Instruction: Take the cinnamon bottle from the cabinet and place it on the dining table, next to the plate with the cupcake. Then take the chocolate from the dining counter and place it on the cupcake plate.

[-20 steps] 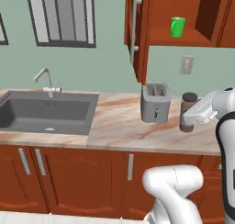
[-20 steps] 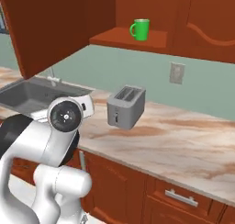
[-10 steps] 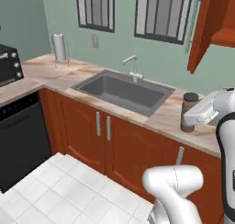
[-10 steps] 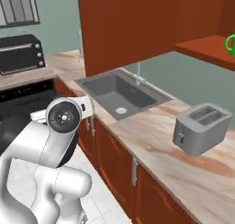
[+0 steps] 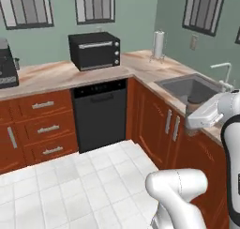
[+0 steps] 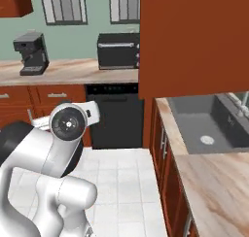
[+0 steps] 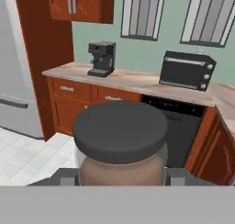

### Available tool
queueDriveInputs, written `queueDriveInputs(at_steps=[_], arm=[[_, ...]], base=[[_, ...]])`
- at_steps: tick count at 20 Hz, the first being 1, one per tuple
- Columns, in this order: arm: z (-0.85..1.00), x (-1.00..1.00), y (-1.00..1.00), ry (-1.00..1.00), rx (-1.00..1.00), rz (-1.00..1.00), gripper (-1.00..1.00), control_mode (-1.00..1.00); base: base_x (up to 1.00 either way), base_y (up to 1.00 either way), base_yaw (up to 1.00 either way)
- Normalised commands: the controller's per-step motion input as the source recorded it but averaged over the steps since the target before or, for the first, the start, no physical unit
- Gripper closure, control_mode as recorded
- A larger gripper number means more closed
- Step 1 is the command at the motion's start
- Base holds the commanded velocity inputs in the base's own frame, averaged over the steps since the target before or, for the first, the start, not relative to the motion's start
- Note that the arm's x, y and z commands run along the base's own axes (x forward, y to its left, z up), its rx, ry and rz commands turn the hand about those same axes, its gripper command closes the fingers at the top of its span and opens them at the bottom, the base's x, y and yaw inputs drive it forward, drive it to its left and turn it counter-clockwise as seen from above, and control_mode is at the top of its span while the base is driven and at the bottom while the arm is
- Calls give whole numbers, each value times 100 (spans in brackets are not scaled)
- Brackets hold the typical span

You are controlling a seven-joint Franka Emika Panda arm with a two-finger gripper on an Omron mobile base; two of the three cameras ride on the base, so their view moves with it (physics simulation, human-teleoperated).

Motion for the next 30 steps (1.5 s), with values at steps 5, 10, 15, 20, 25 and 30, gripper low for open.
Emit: queueDriveInputs(at_steps=[5, 10, 15, 20, 25, 30], arm=[[0, 0, 0, 0, 0, 0, 100, 100], [0, 0, 0, 0, 0, 0, 100, 100], [0, 0, 0, 0, 0, 0, 100, 100], [0, 0, 0, 0, 0, 0, 100, 100], [0, 0, 0, 0, 0, 0, 100, 100], [0, 0, 0, 0, 0, 0, 100, 100]], base=[[0, 0, 76], [1, 0, 73], [21, 0, 69], [36, 0, 68], [48, 0, 66], [64, -6, 59]])
